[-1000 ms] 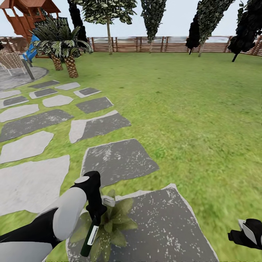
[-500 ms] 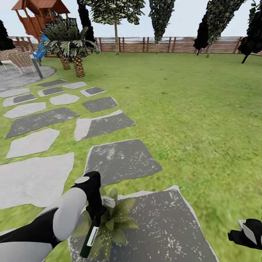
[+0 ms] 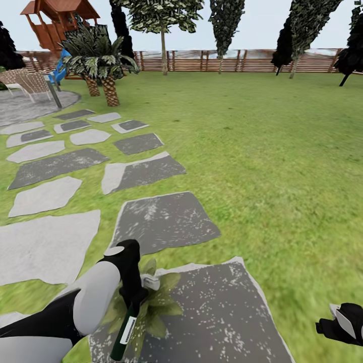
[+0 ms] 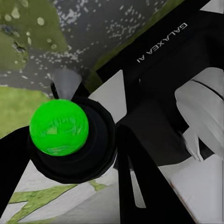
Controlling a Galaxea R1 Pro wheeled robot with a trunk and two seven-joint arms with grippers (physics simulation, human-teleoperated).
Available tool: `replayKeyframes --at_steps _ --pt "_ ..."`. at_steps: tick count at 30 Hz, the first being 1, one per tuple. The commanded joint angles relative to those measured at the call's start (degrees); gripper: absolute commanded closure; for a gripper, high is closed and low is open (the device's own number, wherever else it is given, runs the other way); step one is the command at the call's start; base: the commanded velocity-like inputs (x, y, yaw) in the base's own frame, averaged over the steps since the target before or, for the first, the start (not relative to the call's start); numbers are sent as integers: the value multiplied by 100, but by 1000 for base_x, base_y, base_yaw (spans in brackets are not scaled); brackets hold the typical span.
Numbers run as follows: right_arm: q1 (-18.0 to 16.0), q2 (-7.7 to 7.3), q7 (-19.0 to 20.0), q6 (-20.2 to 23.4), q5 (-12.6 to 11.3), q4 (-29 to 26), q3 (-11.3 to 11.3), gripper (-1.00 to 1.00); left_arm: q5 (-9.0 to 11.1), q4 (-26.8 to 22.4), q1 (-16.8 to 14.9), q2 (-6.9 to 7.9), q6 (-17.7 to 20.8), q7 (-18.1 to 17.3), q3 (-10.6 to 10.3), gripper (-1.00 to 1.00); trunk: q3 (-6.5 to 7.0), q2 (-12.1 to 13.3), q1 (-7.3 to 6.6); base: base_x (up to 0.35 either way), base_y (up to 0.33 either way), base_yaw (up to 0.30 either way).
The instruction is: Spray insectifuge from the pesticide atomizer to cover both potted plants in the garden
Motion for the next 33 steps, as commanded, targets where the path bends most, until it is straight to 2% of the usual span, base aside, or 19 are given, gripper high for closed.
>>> replayKeyframes --at_steps 1,13,33 --pt "-6 -3 14 8 -57 8 27 -100 -61 48 -2 -5 61 -44 35 100 -5 -2 -1 0 -1 126" --pt "-6 -3 14 8 -57 8 27 -100 -61 585 0 -5 61 -44 34 100 -5 -2 -1 0 0 13" --pt "-6 -3 14 8 -60 8 27 -100 -61 363 -1 -5 61 -44 21 100 -5 -2 -1 0 0 0"
